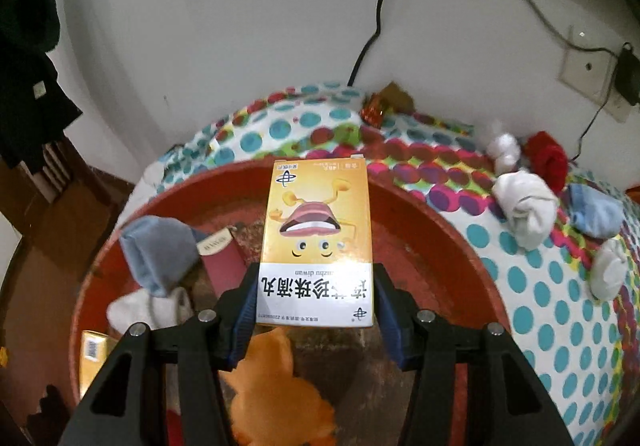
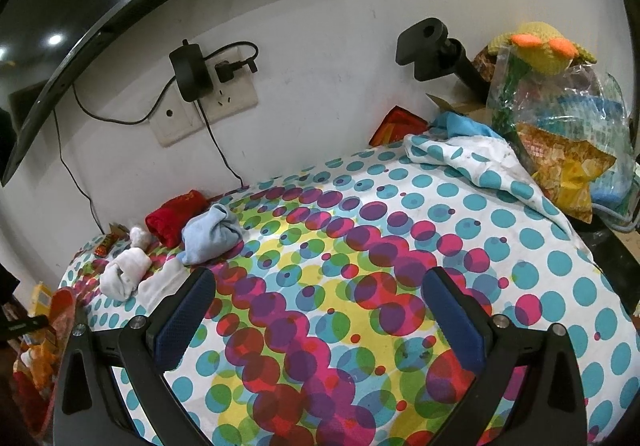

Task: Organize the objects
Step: 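Carry the yellow cartoon-face box over the red tray and release it, then withdraw the open left gripper from the tray, then grasp a white sock on the cloth with the right gripper and lift it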

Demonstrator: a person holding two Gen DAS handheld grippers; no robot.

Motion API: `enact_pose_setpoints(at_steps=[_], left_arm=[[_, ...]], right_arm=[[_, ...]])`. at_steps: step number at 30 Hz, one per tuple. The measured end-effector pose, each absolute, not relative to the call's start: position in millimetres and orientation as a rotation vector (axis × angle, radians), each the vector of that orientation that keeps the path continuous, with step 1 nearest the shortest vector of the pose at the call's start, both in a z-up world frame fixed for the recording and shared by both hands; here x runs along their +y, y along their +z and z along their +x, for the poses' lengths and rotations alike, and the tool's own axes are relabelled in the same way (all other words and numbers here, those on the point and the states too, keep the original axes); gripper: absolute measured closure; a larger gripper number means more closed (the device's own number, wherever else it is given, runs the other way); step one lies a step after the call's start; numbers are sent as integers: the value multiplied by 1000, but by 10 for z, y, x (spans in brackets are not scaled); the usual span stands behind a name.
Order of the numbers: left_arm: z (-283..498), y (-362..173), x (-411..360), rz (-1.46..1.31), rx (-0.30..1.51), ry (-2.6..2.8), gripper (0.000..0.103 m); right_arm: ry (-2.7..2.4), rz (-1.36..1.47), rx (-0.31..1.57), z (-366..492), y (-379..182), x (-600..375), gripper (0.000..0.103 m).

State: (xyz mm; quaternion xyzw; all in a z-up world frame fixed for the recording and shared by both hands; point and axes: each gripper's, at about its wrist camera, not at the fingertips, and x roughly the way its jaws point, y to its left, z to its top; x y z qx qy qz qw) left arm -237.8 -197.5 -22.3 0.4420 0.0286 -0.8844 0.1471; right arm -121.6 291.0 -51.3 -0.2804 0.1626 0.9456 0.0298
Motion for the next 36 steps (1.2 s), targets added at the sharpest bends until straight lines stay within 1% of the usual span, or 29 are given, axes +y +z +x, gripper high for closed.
enact_pose_setpoints(at_steps=[7,11,14,17,19,20,21,22,23,25,27,29,31,33,34,35,36], left_arm=[[-2638,-532,-1974,1402,86,-2464,48],[-2591,-517,-2055,1411,184,-2488,47],[-2389,-311,-2058,1377,242,-2602,47],[-1936,69,-2088,1223,335,-2773,47],[-1464,313,-2072,1119,339,-2904,47],[-1195,402,-2056,1063,324,-2960,44],[-933,456,-2041,1020,305,-3001,35],[-623,476,-2037,965,292,-3039,29],[-382,464,-2024,918,288,-3065,27],[40,347,-1989,882,276,-3102,27],[398,120,-1952,921,305,-3107,27],[551,-100,-1955,977,344,-3093,27],[724,-294,-1954,1003,425,-3087,27],[822,-420,-1960,1042,443,-3081,27],[867,-458,-1972,1040,462,-3074,27],[899,-489,-1994,1039,488,-3074,27],[910,-524,-2011,1044,512,-3079,27]], right_arm=[[2921,-856,496,-1205,-506,2899,0],[2922,-857,492,-1207,-504,2903,0],[2927,-863,490,-1207,-505,2910,0],[2936,-865,480,-1210,-500,2878,0],[2951,-868,441,-1213,-483,2816,0],[2959,-900,414,-1236,-486,2768,0],[2963,-962,394,-1278,-512,2695,0],[2964,-1017,392,-1315,-534,2612,0],[2974,-1060,393,-1346,-552,2503,0],[3021,-1074,334,-1381,-538,2212,0],[3098,-986,251,-1398,-473,1900,0],[3146,-948,156,-1483,-440,1645,0],[3097,-1068,93,-1695,-479,1440,0],[3011,-1151,79,-1877,-535,1344,1],[2995,-1170,86,-1931,-562,1327,6],[2982,-1205,71,-1984,-602,1294,21],[2943,-1247,18,-2040,-660,1247,32]])
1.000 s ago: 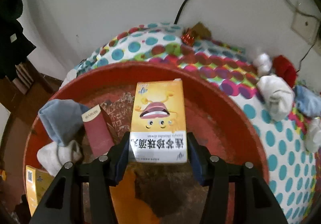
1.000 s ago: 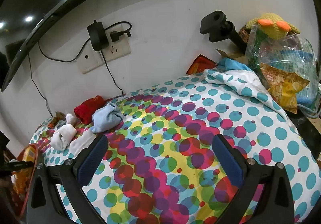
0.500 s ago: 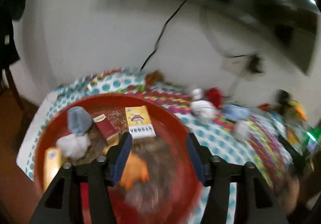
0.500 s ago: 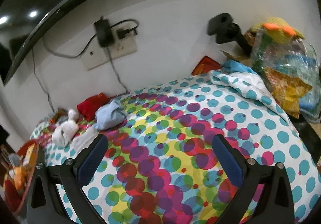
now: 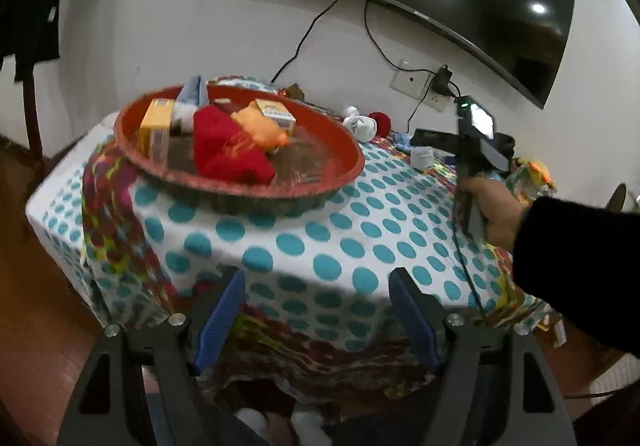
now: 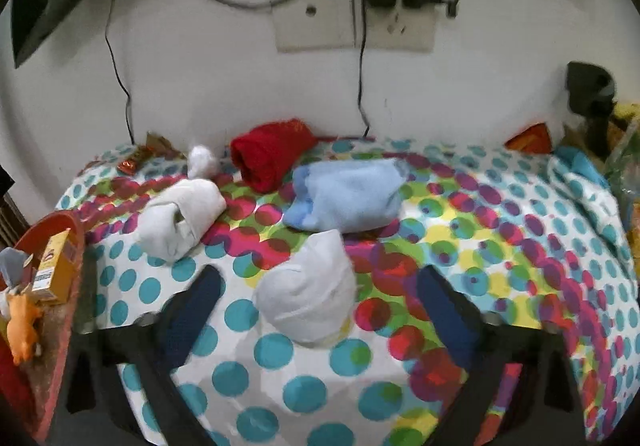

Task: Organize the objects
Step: 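Grasp a white sock on the cloth with the right gripper and lift it, then carry the white sock over the red tray and open the right gripper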

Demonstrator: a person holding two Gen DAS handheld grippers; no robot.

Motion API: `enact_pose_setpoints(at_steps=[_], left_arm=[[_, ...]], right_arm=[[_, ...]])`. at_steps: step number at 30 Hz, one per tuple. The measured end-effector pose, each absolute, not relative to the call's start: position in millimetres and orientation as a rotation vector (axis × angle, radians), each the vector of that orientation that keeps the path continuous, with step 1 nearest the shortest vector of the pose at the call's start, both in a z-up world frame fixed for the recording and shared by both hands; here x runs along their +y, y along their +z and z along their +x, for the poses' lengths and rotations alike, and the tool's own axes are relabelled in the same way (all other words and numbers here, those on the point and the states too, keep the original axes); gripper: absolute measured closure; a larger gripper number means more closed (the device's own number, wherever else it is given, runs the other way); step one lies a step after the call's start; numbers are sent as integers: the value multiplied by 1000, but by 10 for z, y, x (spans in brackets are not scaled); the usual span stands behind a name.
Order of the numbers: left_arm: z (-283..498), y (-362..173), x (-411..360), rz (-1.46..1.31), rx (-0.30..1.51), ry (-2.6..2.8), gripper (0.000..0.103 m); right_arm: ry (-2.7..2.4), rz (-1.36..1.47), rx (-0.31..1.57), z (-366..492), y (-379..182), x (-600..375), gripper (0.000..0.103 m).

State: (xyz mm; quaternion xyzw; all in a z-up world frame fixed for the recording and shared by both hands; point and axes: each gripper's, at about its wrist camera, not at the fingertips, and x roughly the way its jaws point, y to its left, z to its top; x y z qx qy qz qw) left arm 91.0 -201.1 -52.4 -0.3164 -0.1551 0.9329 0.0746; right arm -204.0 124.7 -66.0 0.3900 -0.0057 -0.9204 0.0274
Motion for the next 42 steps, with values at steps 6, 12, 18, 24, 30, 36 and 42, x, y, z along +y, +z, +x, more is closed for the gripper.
enact_pose_setpoints(at_steps=[6,12,18,24,30,36,42], left_arm=[[1017,-499,-2101,-924,-534,2788,27],[1111,-426,-2060,-894,-493,2811,27],[1227,-372,-1999,-882,-425,2845,27],[1366,-335,-2013,-877,-403,2862,27],[1415,-329,-2104,-886,-420,2880,27],[1404,-365,-2190,-909,-465,2886,27],[1396,-389,-2157,-921,-445,2883,27]], right_arm=[[-2834,1222,142,-1970,-658,1132,59],[-2845,1134,166,-1610,-354,1089,60],[-2808,1029,198,-1215,33,853,60],[-2747,929,225,-888,331,455,60],[-2679,849,247,-627,511,7,59],[-2589,810,266,-338,499,-451,59],[-2505,837,264,-129,289,-732,59]])
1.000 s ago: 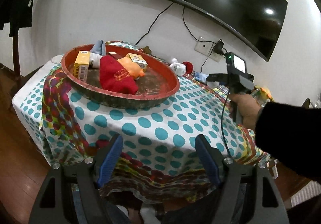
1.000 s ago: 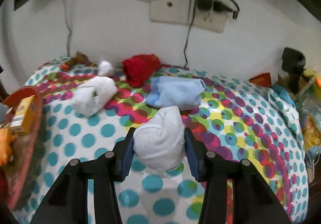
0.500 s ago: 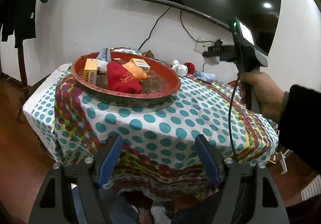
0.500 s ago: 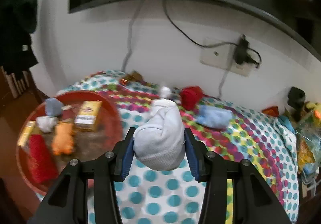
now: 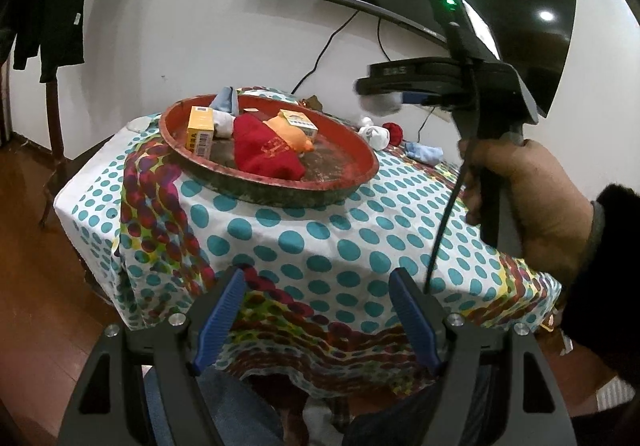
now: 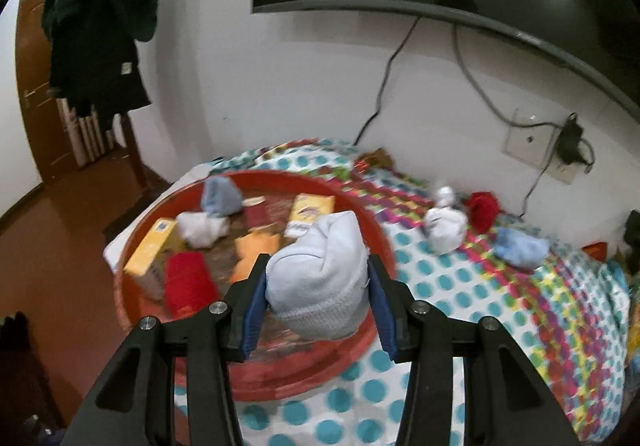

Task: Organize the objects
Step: 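Carry the white sock over the red tray and open the right gripper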

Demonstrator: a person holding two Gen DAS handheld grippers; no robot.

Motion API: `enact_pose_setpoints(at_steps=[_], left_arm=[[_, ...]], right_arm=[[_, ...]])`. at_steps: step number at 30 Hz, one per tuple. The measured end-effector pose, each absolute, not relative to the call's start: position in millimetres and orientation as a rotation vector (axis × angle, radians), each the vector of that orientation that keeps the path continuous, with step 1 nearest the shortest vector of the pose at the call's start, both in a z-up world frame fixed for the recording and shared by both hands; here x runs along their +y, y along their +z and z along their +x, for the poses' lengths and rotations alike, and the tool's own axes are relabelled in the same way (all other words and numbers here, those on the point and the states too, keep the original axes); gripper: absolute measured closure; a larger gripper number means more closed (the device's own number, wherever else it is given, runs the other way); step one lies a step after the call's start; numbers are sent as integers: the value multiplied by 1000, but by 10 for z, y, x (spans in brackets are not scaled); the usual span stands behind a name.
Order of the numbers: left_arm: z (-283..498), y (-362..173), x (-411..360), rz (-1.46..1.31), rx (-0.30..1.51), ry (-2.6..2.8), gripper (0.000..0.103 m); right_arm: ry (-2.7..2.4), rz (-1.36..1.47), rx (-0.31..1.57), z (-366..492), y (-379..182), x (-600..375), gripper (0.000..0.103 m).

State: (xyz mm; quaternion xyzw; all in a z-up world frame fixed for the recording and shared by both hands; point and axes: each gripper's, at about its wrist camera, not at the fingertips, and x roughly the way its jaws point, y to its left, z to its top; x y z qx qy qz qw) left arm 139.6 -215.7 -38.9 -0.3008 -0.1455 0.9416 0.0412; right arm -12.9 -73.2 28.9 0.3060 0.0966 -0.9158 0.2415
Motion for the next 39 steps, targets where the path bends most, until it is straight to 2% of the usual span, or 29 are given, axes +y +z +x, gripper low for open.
enact_pose_setpoints(at_steps=[16,21,23,25,27,28,32,36,39], left_arm=[[1358,-479,-2141,-970,-427,2876,27],[1336,-512,-2146,-980,-429,2873,27],[1335,-520,-2144,-972,-439,2869,27],[1342,-515,-2144,-952,-454,2867,27],[1382,-483,-2127,-898,-461,2864,27],[1396,-465,-2112,-874,-459,2864,27],[1459,-352,-2032,-749,-396,2866,27],[1407,-315,-1947,-711,-325,2865,26],[1243,-336,-1883,-753,-319,2861,26]], right_arm=[[-2435,936,297,-79,-258,-960,59],[-2379,1013,263,-170,-505,-1002,54],[-2406,949,251,-118,-458,-960,47],[-2495,786,249,-7,-199,-828,45],[-2554,655,177,17,117,-601,23],[-2583,599,129,-11,291,-425,2],[-2744,568,124,-349,519,349,0],[-2962,764,152,-782,42,1354,0],[-3094,877,100,-942,-304,2015,0]])
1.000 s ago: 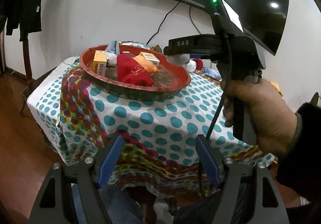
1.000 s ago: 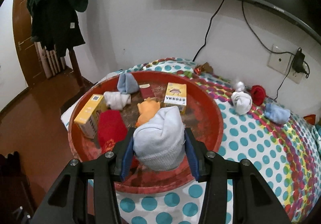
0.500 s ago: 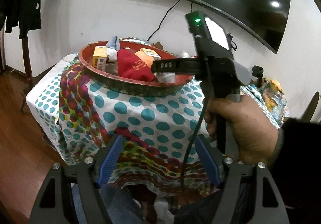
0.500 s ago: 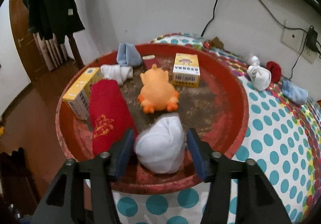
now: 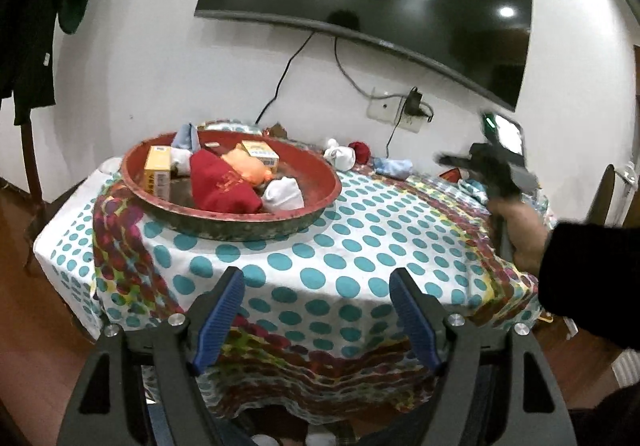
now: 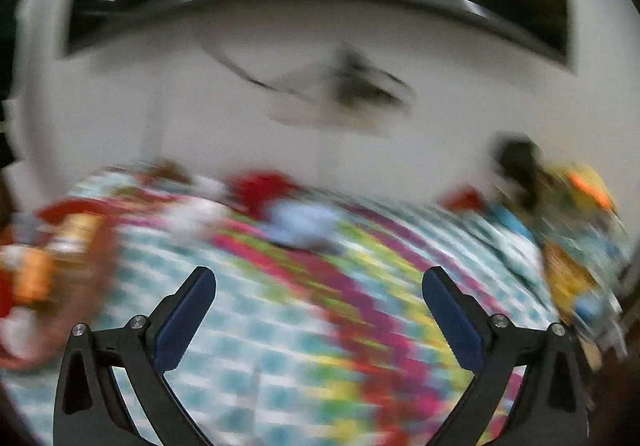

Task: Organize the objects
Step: 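Carry the white sock over the red tray and open the right gripper, then grasp another white sock with the left gripper and lift it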

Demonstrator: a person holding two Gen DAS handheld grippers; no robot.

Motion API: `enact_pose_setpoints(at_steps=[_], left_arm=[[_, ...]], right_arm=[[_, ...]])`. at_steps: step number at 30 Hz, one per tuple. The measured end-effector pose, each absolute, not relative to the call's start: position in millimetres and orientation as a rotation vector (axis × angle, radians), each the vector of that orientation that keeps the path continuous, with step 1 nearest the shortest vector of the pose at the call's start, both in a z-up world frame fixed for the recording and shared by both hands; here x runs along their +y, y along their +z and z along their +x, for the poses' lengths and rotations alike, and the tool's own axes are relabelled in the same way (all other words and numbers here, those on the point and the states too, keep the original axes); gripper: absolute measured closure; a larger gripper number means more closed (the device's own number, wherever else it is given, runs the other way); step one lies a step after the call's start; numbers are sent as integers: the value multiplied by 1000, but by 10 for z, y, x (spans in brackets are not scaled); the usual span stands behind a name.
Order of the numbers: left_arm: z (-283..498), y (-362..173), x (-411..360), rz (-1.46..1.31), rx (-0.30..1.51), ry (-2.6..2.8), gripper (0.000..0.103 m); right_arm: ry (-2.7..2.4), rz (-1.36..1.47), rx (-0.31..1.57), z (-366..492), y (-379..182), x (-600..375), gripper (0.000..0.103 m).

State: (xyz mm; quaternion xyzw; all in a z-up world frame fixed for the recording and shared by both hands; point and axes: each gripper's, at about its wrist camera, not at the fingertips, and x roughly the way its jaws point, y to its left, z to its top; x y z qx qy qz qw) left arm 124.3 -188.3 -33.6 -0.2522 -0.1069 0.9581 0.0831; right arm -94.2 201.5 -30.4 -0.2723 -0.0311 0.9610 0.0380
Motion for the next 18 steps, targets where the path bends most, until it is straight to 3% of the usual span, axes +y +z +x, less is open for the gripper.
enact_pose_setpoints(at_steps=[5,12,18], left_arm=[[664,-107,-1595,-788,-211,2837,26],[-519,231,-1115,-818,-125,2837,26],[-1585,180,-663,-946,-57,2794,26]], right_arm=[[2861,-855,150,-1113,-475,2700,0],[2862,-858,318,-1199,-479,2946,0],[2816,-926,434,-1297,-576,3118,0]])
